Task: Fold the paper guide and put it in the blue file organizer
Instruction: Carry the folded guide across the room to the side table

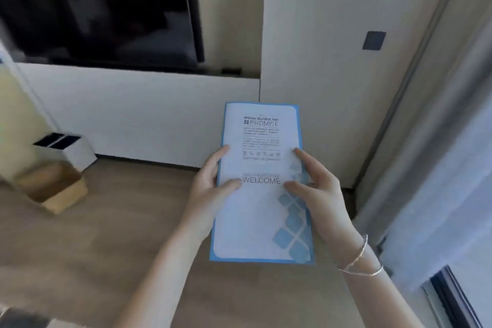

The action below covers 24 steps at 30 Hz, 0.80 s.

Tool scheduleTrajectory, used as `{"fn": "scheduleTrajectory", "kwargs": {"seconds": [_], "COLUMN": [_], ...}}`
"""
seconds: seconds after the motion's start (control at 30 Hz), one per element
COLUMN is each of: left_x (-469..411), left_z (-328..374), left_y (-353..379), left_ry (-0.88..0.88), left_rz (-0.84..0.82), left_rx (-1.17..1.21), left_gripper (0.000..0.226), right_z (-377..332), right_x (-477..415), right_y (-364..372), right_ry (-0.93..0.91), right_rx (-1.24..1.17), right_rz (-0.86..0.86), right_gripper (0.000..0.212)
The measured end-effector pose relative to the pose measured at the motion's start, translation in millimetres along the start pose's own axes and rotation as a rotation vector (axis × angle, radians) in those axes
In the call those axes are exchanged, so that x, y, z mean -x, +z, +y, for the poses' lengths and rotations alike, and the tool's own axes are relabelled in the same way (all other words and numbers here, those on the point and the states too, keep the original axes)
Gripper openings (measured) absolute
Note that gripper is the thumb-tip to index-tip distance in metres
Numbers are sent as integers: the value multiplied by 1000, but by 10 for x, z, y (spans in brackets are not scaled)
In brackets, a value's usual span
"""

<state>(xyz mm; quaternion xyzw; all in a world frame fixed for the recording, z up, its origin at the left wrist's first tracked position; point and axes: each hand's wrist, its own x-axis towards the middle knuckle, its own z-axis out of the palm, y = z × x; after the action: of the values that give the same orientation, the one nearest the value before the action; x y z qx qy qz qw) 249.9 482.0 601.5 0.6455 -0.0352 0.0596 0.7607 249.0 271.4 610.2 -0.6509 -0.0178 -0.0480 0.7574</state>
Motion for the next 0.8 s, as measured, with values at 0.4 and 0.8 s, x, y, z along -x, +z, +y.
{"fn": "scheduleTrajectory", "kwargs": {"seconds": [0.4,0.8], "left_x": [2,1087], "left_z": [461,576], "left_y": [-2255,-2944], "left_ry": [117,194], "left_rz": [538,1219], "left_rx": [-109,-187], "left_gripper": [64,63], "right_z": [469,778], "right_x": [-887,-527], "right_y": [2617,4287], "right_ry": [97,226], "right_rx": [-102,-151], "right_rz": [-544,-1184], "right_gripper": [64,66]}}
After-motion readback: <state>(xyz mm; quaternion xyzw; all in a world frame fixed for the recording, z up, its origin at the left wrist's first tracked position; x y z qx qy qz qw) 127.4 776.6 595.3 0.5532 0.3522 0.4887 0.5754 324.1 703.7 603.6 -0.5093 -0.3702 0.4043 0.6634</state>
